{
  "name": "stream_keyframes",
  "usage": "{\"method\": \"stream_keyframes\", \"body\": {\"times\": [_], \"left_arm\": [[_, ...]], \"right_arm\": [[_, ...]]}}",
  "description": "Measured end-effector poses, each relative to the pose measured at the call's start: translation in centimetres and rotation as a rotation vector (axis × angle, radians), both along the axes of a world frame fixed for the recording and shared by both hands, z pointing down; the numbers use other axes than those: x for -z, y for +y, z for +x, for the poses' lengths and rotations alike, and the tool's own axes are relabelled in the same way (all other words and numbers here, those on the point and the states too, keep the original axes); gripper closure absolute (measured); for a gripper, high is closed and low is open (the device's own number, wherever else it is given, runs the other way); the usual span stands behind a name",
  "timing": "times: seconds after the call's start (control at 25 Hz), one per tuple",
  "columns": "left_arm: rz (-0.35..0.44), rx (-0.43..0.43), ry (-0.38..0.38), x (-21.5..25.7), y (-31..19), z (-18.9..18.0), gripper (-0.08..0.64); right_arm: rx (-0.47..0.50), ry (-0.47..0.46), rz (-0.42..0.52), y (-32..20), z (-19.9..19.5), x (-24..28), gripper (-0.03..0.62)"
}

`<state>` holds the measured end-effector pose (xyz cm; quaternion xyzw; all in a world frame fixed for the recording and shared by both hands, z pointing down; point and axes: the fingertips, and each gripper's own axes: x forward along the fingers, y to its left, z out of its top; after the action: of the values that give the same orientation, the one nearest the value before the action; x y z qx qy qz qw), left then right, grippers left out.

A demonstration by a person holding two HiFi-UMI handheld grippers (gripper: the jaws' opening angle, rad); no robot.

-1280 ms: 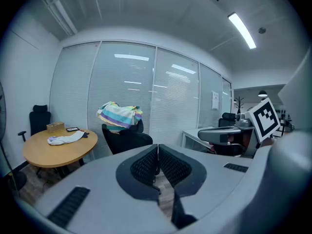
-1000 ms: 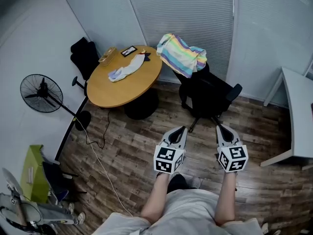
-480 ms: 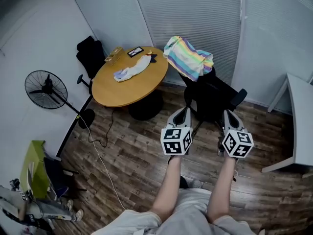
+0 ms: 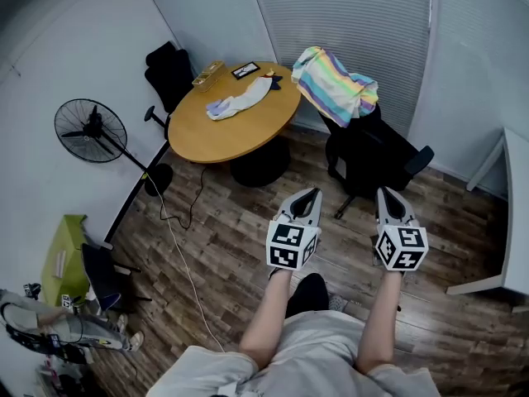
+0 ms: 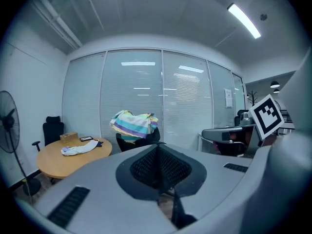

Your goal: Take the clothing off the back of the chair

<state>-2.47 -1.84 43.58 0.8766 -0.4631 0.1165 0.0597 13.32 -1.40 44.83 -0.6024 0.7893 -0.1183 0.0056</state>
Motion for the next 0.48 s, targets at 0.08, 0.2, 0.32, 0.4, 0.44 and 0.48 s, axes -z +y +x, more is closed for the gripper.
{"method": "stream_keyframes", "body": {"times": [0.08,0.2,0.32,0.4,0.44,0.48], "left_arm": [[0.013,0.027,0.004,0.4,0.0,-1.3,0.529],[0.011,0.058,0.020,0.4,-0.4,-2.6,0.529],[0.005,0.071,0.027,-0.1,-1.3,-3.0,0.529],[0.001,0.075,0.034,-0.6,-2.2,-3.2,0.529],[-0.001,0.077,0.038,-0.7,-2.8,-3.2,0.529],[-0.003,0.078,0.042,-0.9,-3.5,-3.2,0.529]], "right_arm": [[0.012,-0.001,-0.003,-0.3,-0.5,-0.3,0.568],[0.026,-0.010,-0.011,-0.8,-1.1,-0.8,0.568],[0.027,-0.021,-0.021,-1.9,-1.1,-1.5,0.568],[0.030,-0.022,-0.028,-2.8,-1.2,-1.9,0.568],[0.031,-0.019,-0.029,-3.3,-1.2,-2.0,0.568],[0.031,-0.015,-0.030,-3.8,-1.2,-2.0,0.568]]}}
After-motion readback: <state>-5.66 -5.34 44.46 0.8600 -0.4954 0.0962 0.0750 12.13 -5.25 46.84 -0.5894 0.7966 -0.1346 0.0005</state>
